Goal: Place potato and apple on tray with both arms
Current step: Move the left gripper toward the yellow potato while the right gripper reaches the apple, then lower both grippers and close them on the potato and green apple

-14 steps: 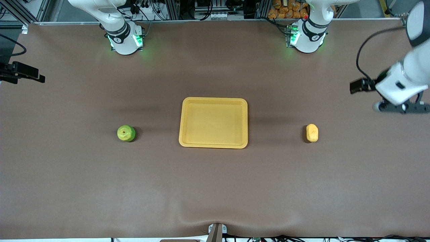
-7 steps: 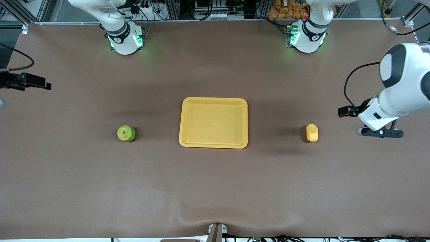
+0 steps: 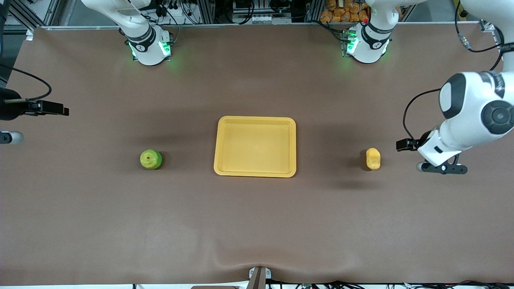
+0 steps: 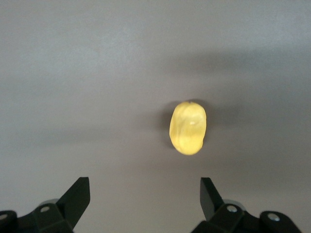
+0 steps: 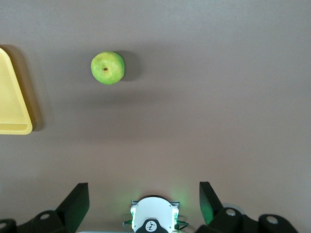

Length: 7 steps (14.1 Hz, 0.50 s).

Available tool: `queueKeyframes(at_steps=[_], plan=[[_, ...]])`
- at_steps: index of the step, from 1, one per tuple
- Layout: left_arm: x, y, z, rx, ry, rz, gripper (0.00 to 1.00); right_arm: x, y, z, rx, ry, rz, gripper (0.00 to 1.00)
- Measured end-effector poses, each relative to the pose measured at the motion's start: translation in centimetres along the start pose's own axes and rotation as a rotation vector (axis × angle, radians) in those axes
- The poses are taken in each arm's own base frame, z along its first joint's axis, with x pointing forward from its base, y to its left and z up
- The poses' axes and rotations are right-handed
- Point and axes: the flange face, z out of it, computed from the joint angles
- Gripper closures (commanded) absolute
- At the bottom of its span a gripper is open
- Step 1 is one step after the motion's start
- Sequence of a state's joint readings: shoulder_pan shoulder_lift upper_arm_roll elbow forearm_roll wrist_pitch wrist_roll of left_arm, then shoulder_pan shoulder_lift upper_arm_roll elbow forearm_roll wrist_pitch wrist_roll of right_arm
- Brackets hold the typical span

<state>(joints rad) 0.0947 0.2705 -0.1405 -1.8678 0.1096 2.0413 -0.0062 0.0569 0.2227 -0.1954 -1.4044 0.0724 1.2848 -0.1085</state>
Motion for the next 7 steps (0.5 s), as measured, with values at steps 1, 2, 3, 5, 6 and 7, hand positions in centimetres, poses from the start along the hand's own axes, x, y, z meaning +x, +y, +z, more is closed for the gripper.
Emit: queueKeyframes(at_steps=[1, 2, 3, 5, 6, 7], plan=[[0.3, 0.1, 0.8, -0.003, 0.000, -0.004, 0.00, 0.3, 0.0, 0.4, -0.001, -0.008, 0.001, 0.00], [0.5, 0.3, 1.4, -0.005, 0.000, -0.011, 0.00, 0.7, 0.0, 0.9, -0.001, -0.018, 0.001, 0.00], [0.7, 0.6, 1.9, -0.008, 0.002, -0.020, 0.00, 1.1, 0.0, 1.5, -0.002, -0.029, 0.001, 0.00], [1.2, 1.9, 3.2, -0.013, 0.000, -0.044, 0.00, 2.4, -0.2, 3.3, -0.005, -0.032, 0.000, 0.00], [1.4, 2.9, 3.8, -0.015, -0.001, -0.050, 0.00, 3.2, -0.2, 4.5, -0.007, -0.030, -0.001, 0.00], [1.6, 3.8, 4.4, -0.016, 0.000, -0.058, 0.00, 3.8, -0.2, 5.9, -0.004, -0.033, -0.001, 0.00]])
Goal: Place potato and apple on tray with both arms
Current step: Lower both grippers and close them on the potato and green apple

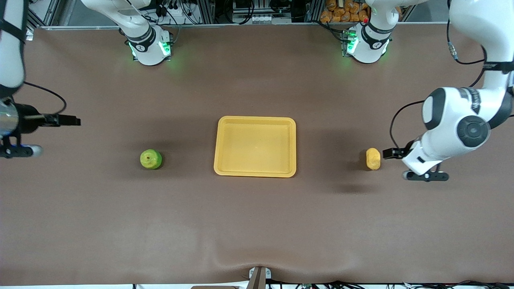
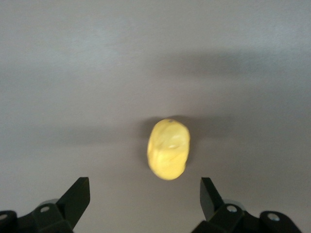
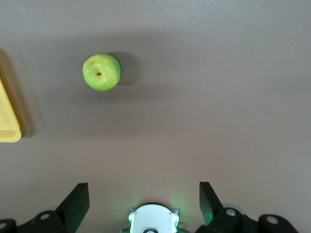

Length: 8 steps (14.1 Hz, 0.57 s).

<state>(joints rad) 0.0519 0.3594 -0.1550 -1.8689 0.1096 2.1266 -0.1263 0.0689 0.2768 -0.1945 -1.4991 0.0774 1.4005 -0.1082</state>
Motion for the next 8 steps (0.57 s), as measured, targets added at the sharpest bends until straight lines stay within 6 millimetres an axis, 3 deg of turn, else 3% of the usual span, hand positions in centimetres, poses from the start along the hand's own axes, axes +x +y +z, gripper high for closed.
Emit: queueKeyframes(at_steps=[3, 8], plan=[[0.3, 1.5, 1.4, -0.009, 0.031, -0.040, 0.00, 1.3, 0.1, 3.1, 0.022, 0.008, 0.003, 0.00], [-0.3, 1.3, 3.2, -0.018, 0.060, -0.054, 0.00, 3.0, 0.0, 6.9, 0.080, 0.067, 0.021, 0.00]])
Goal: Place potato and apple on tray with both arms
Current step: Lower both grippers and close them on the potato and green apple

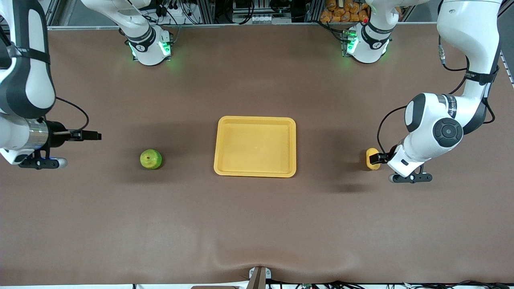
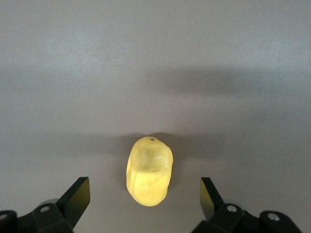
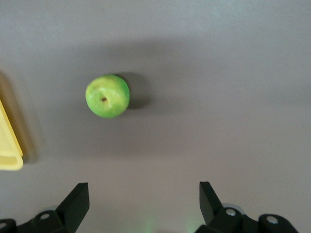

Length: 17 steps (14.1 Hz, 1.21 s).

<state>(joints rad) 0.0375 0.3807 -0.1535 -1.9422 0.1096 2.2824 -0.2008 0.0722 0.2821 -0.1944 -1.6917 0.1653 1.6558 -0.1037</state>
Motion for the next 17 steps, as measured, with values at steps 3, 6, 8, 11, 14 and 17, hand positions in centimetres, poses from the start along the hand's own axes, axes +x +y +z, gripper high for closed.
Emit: queueKeyframes(at_steps=[3, 6, 8, 11, 14, 17], plan=[[-0.2, -0.1, 0.6, -0.008, 0.030, -0.001, 0.00, 0.6, -0.9, 2.3, 0.022, 0.028, 0.030, 0.00], [-0.7, -0.1, 1.2, -0.012, 0.044, 0.000, 0.00, 1.1, -3.2, 4.0, 0.010, 0.058, 0.050, 0.00], [-0.7, -0.1, 1.3, -0.015, 0.055, 0.000, 0.00, 1.4, -4.2, 5.3, 0.003, 0.078, 0.048, 0.00], [-1.0, 0.0, 1.9, -0.018, 0.064, 0.001, 0.00, 1.7, -4.7, 7.1, 0.016, 0.094, 0.062, 0.00], [-1.6, 0.1, 3.0, -0.020, 0.053, 0.004, 0.00, 2.1, -5.7, 8.4, 0.037, 0.105, 0.069, 0.00], [-1.7, 0.2, 4.2, -0.022, 0.039, 0.005, 0.00, 3.0, -5.8, 10.0, 0.027, 0.114, 0.074, 0.00]])
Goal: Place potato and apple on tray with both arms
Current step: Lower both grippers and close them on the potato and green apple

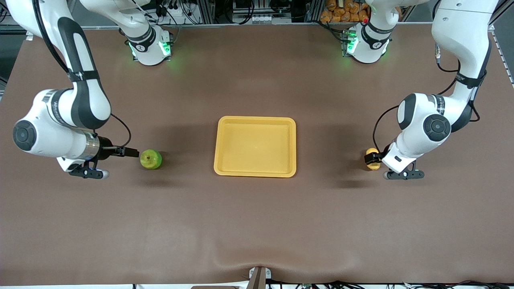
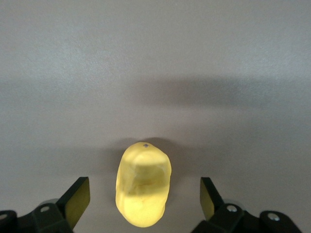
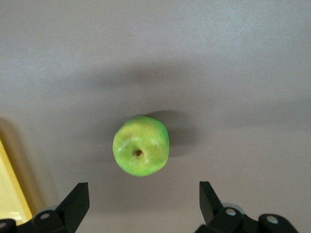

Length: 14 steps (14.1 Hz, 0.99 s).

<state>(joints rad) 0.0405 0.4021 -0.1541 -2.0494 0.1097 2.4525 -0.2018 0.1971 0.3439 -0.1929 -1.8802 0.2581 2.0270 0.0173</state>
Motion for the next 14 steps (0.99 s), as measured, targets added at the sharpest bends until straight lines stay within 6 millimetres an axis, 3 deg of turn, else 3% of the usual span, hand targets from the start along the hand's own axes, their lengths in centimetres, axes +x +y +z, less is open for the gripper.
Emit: queueKeyframes(at_steps=[8, 14], plan=[[-0.4, 0.4, 3.0, -0.004, -0.039, 0.006, 0.00, 0.4, -1.0, 6.5, -0.039, 0.057, -0.002, 0.00], [-0.1, 0.3, 3.6, -0.006, -0.044, 0.003, 0.00, -0.2, -3.6, 8.3, -0.052, 0.059, 0.025, 0.00]])
